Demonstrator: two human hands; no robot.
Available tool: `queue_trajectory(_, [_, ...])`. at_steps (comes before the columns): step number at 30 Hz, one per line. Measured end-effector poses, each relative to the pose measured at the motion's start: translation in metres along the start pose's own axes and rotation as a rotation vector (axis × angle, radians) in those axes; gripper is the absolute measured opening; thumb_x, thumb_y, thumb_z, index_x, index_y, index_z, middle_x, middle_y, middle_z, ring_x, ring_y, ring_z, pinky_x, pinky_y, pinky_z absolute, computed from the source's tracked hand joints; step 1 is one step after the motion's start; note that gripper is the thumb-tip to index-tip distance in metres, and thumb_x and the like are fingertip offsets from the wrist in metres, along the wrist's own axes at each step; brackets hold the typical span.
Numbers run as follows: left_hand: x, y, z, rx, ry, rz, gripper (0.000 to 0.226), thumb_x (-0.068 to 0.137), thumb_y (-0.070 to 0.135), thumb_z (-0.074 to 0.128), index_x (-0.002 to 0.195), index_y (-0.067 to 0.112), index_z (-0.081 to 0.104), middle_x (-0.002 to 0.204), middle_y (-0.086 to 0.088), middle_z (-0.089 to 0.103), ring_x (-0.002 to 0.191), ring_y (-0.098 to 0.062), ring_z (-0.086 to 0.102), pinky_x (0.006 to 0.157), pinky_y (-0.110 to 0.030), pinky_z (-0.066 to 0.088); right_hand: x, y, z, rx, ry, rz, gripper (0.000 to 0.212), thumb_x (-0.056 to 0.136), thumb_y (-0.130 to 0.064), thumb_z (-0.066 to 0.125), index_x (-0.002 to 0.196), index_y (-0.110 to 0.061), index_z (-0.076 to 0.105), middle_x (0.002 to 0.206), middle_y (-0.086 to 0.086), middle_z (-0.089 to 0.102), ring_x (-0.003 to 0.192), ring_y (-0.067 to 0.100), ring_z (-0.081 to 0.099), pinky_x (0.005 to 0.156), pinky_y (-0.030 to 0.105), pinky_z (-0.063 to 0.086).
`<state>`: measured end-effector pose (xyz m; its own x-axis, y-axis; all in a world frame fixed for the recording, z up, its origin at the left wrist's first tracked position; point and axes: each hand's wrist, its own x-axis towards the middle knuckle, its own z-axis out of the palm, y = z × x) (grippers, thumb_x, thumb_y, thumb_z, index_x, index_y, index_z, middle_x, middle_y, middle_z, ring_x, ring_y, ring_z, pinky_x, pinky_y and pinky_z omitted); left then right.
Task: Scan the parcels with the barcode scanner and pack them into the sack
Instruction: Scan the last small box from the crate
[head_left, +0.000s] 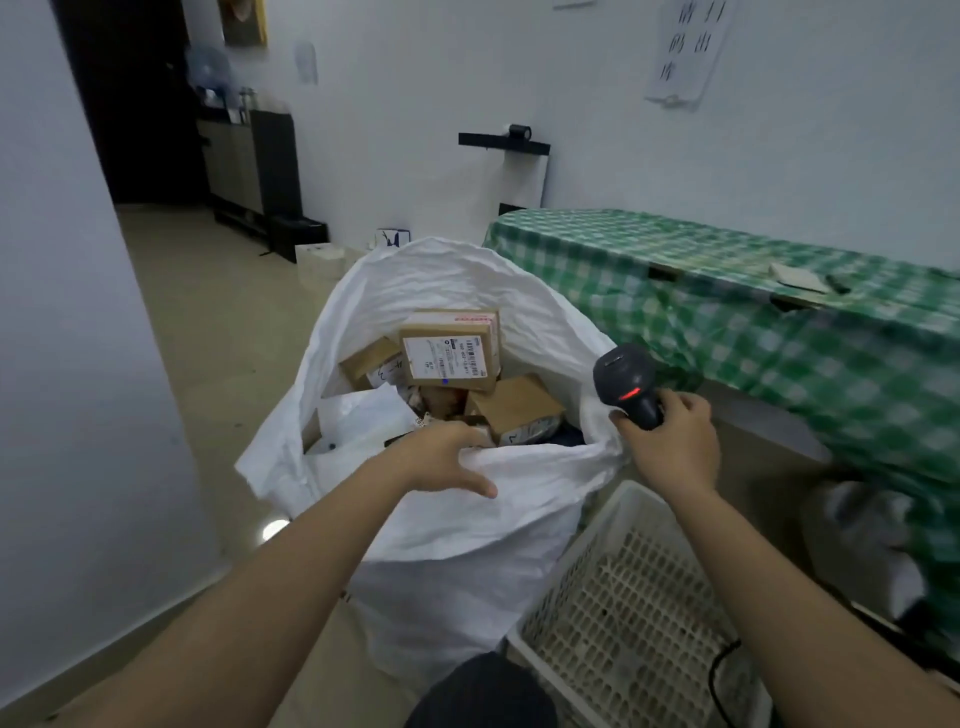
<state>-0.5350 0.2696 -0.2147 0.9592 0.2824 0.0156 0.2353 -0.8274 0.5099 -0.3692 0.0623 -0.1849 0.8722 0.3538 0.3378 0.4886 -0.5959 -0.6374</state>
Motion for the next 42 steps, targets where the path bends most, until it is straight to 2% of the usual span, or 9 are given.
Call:
queue_trajectory(3, [-0.006,0.007,0.006,0.224,0.096,-0.062,0.022,0.091,0.036,0.063,0.08,0.019,0.054,0.087,-0.001,0.059,0.091,-0.026,0.057,0.068,-0.033,0.04,-0.016,0.002,0.003,0.153,-0.134,0.131,0.035,0.081,-0.03,0.074,0.109,-0.017,0.06,0.109,0.008,0.062,0.089,0.028,0.058,0.075,0.033,0.042])
queue_trajectory(7, [-0.007,0.008,-0.018,0.119,0.382,-0.14,0.013,0.094,0.034,0.057,0.089,0.022,0.06,0.098,0.0,0.063,0.098,-0.025,0.058,0.069,-0.032,0.04,-0.015,-0.02,-0.001,0.495,-0.175,0.113,0.031,0.078,-0.007,0.075,0.105,-0.011,0.061,0.094,0.009,0.064,0.078,0.02,0.058,0.07,0.03,0.043])
queue_trajectory(12, [0.023,0.021,-0.037,0.078,0.153,-0.175,0.038,0.094,0.032,0.06,0.13,0.021,0.057,0.132,-0.001,0.057,0.12,-0.022,0.052,0.098,-0.036,0.043,0.037,-0.032,-0.011,0.364,-0.151,-0.028,0.024,0.076,-0.013,0.076,0.095,-0.019,0.062,0.092,0.005,0.068,0.082,0.023,0.065,0.077,0.037,0.052])
queue_trajectory(17, [0.067,0.071,-0.048,-0.104,0.162,-0.051,0.042,0.09,0.03,0.066,0.129,0.02,0.056,0.121,0.006,0.061,0.102,-0.011,0.058,0.087,-0.025,0.044,0.072,-0.023,-0.008,0.524,-0.29,-0.005,0.025,0.081,-0.007,0.074,0.102,-0.008,0.062,0.091,0.01,0.066,0.069,0.02,0.065,0.049,0.016,0.046])
queue_trajectory(19, [0.079,0.091,-0.047,-0.112,0.263,-0.016,0.042,0.092,0.03,0.063,0.131,0.02,0.054,0.127,0.003,0.058,0.107,-0.013,0.056,0.09,-0.027,0.043,0.076,-0.016,-0.015,0.559,-0.259,-0.003,0.023,0.082,-0.011,0.074,0.1,-0.014,0.061,0.092,0.007,0.066,0.07,0.02,0.066,0.048,0.018,0.044])
queue_trajectory(22, [0.093,0.127,-0.041,-0.139,0.418,0.093,0.036,0.097,0.027,0.054,0.132,0.019,0.054,0.133,0.0,0.055,0.119,-0.016,0.051,0.094,-0.027,0.039,0.077,0.008,-0.04,0.407,-0.152,-0.04,0.023,0.082,-0.019,0.073,0.1,-0.019,0.058,0.091,0.002,0.064,0.068,0.017,0.066,0.054,0.026,0.046])
queue_trajectory(28, [0.118,0.211,-0.02,-0.144,0.318,0.193,0.037,0.098,0.024,0.052,0.134,0.013,0.052,0.135,-0.005,0.053,0.123,-0.02,0.05,0.1,-0.029,0.039,0.08,0.066,-0.132,0.191,-0.01,0.083,0.048,0.079,-0.032,0.077,0.111,-0.012,0.047,0.102,0.006,0.057,0.089,0.023,0.056,0.071,0.031,0.04])
queue_trajectory(34, [0.159,0.291,-0.004,-0.1,0.243,0.268,0.036,0.099,0.024,0.051,0.133,0.014,0.052,0.136,-0.007,0.052,0.125,-0.023,0.049,0.102,-0.037,0.042,0.099,0.113,-0.229,-0.025,-0.001,0.078,0.035,0.09,-0.03,0.059,0.11,-0.014,0.036,0.098,0.009,0.054,0.073,0.018,0.052,0.057,0.031,0.037])
queue_trajectory(42, [0.283,0.358,0.001,-0.063,0.296,0.31,0.031,0.097,0.021,0.05,0.127,0.015,0.057,0.128,-0.004,0.057,0.114,-0.021,0.054,0.093,-0.034,0.046,0.211,0.161,-0.283,-0.287,0.131,0.023,0.048,0.089,-0.041,0.066,0.127,-0.022,0.044,0.112,0.002,0.064,0.085,0.021,0.059,0.061,0.029,0.041])
